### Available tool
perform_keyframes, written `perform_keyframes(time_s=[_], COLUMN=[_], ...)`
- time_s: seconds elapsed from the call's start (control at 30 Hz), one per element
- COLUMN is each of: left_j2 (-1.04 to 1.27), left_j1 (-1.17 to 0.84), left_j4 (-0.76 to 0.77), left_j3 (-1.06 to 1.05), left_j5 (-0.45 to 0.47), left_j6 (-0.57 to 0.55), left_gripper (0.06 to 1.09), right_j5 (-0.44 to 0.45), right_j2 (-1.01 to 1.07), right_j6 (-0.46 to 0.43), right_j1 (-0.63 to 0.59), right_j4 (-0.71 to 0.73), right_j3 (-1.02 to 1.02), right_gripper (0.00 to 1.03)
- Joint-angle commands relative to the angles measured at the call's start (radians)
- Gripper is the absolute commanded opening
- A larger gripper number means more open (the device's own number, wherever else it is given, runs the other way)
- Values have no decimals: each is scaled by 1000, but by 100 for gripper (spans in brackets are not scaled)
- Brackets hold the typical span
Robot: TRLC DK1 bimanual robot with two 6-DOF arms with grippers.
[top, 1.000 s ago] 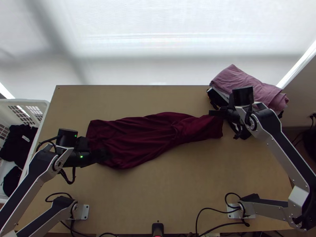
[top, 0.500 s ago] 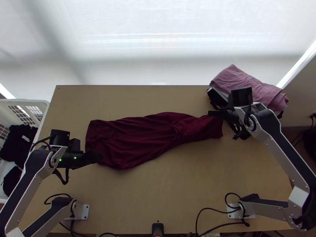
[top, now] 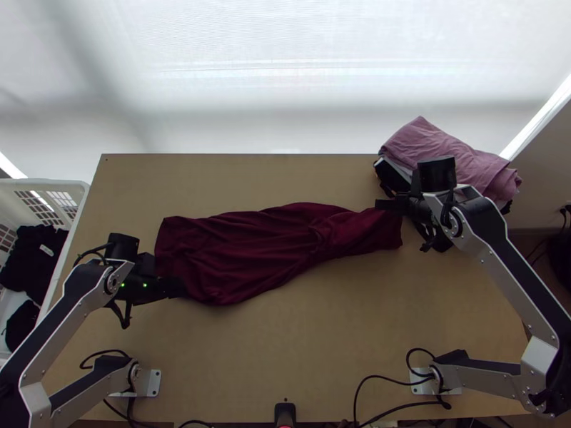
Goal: Fold the t-shirt
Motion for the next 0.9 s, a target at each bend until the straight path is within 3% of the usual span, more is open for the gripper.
perform_keyframes(time_s=[0.0, 0.43, 0.47, 0.6, 0.63, 0.73, 0.87], left_j2=[48, 115, 118, 120, 121, 130, 127], left_j1=[-10, -45, -54, -74, -82, -94, -85], left_j4=[31, 114, 131, 248, 254, 274, 289], left_j3=[-19, -25, -31, -68, -68, -68, -54], left_j5=[-18, -35, -36, -38, -38, -38, -61], left_j6=[12, 15, 14, -29, -34, -43, -52], left_gripper=[89, 88, 82, 36, 32, 31, 15], right_j5=[13, 13, 15, 13, 13, 13, 15], right_j2=[-23, -23, -23, -23, -23, -24, -26], right_j6=[2, 2, 2, 2, 2, 2, 1], right_j1=[5, -2, -2, 0, 0, -2, -9], right_j4=[11, 15, 15, 18, 18, 20, 20], right_j3=[-13, -13, -13, -7, -6, 1, -3], right_gripper=[3, 3, 3, 3, 3, 3, 3])
